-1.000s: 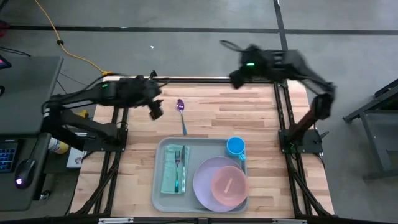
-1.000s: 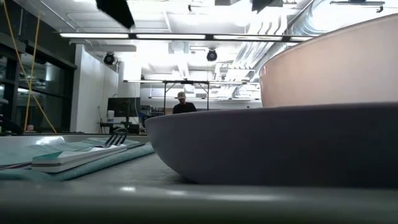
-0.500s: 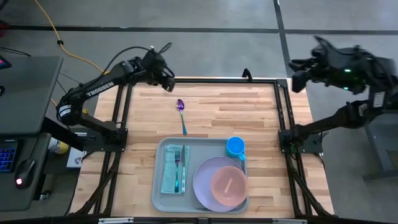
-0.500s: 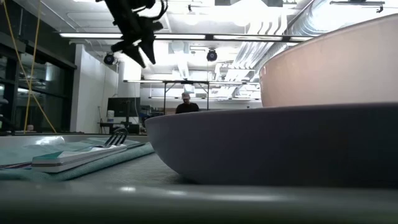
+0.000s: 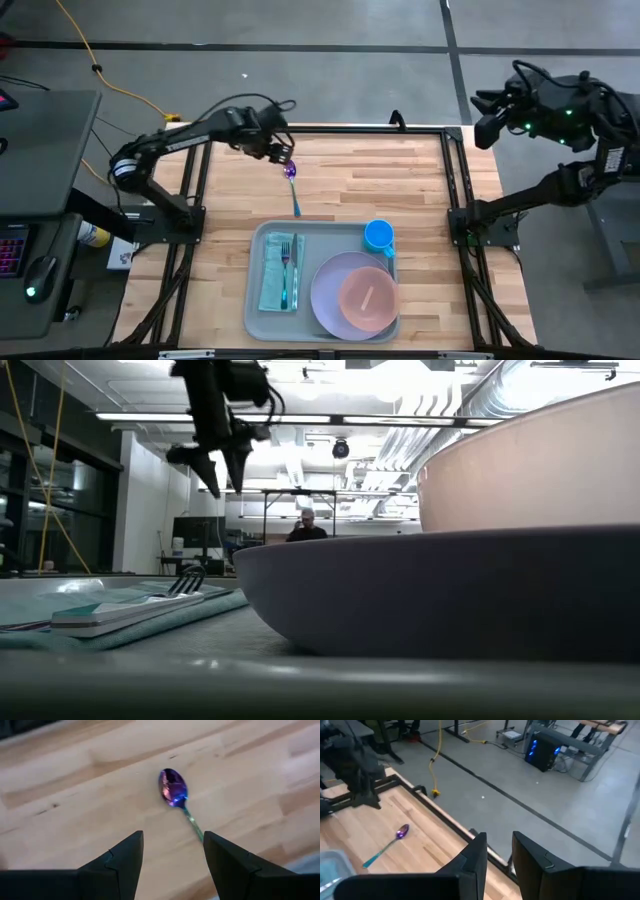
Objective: Set up tray
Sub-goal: Put the violet spoon on the light green table napkin to the left of the violet fork
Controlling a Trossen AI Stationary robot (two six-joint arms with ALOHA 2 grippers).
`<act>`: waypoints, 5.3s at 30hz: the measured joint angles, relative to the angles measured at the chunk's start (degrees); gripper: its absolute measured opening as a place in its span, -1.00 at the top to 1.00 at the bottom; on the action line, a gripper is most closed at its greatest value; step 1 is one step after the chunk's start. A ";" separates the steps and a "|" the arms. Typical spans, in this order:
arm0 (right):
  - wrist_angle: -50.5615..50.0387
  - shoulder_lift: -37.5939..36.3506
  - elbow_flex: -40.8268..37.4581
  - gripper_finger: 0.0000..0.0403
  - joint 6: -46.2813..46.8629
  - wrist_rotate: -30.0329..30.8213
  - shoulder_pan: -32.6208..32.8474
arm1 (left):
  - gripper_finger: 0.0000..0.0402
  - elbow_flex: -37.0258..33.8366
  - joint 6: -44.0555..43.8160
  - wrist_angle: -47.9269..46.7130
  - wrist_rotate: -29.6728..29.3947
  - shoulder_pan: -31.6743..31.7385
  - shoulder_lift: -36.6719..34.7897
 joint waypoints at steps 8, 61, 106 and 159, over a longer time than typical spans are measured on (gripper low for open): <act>-0.02 -0.95 0.00 0.66 -1.40 2.30 -0.02 | -0.19 0.00 -9.12 2.12 0.00 -4.31 9.03; -0.02 -1.77 0.02 0.66 -0.76 -3.88 -0.02 | -0.19 0.07 -32.07 13.05 3.75 -7.82 27.88; -0.02 -3.14 0.04 0.66 -2.29 -8.17 -0.02 | 0.94 -0.22 -8.27 12.78 -0.42 -6.84 24.38; -0.02 -3.12 0.04 0.66 -3.59 -4.43 -0.02 | 0.94 -0.02 -58.66 -27.21 -10.73 -55.58 -7.92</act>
